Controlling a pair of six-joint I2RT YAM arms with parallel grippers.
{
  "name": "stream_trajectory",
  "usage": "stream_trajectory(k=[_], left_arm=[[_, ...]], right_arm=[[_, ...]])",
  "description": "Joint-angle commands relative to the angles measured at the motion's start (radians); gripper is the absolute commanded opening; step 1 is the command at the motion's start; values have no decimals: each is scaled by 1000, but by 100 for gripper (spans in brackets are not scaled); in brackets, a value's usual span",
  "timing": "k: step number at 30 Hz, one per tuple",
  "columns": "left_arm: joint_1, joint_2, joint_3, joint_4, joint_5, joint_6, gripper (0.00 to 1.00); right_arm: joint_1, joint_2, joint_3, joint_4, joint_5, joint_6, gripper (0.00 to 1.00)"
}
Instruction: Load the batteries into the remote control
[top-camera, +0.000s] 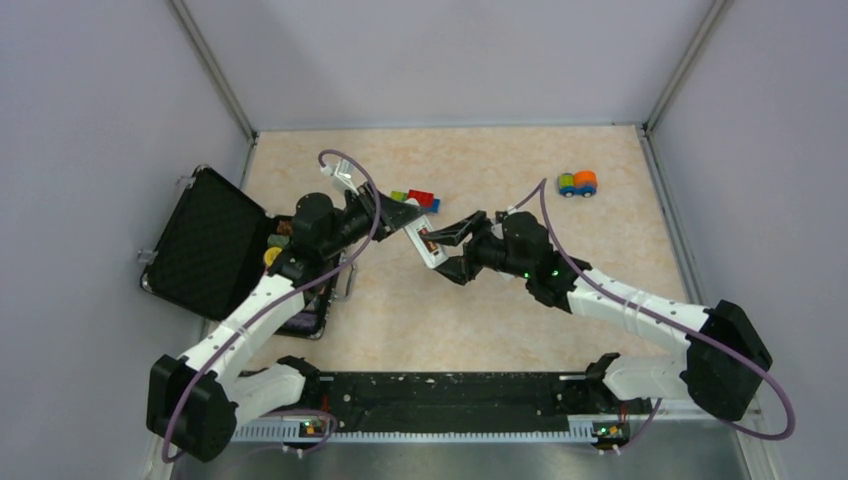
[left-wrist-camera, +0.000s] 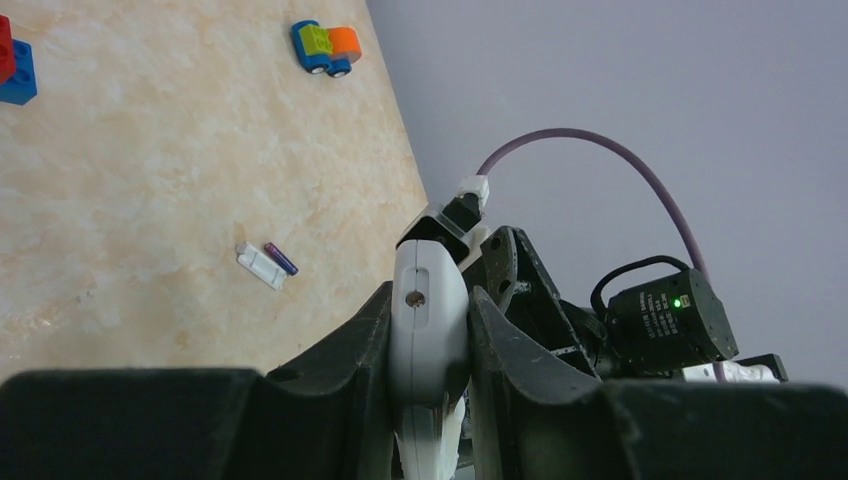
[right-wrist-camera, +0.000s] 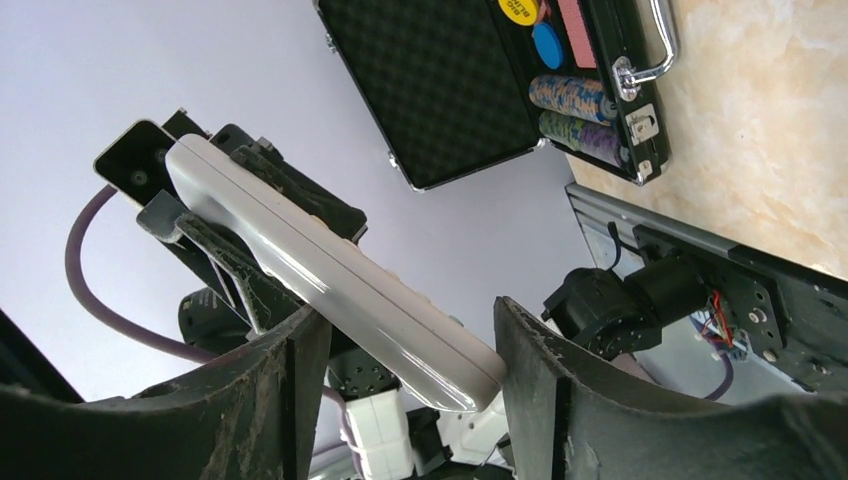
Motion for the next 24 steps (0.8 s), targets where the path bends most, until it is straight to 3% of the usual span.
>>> stream_trajectory(k=[1,13,21,24], left_arm=[[-8,-40,-1,28,46,-28,0],[-9,-54,51,-86,8,-16,0],[-7,-53,51,-108,-3,32,0],[-5,-60,46,-101,6,81,0]], right_arm=[[-6,-11,1,101,34,26,49],[-6,-58,-41,104,63,21,50],[-19,-127,-41,46,33,-52,75],[-30,-155,-29,3,25,-107,80]])
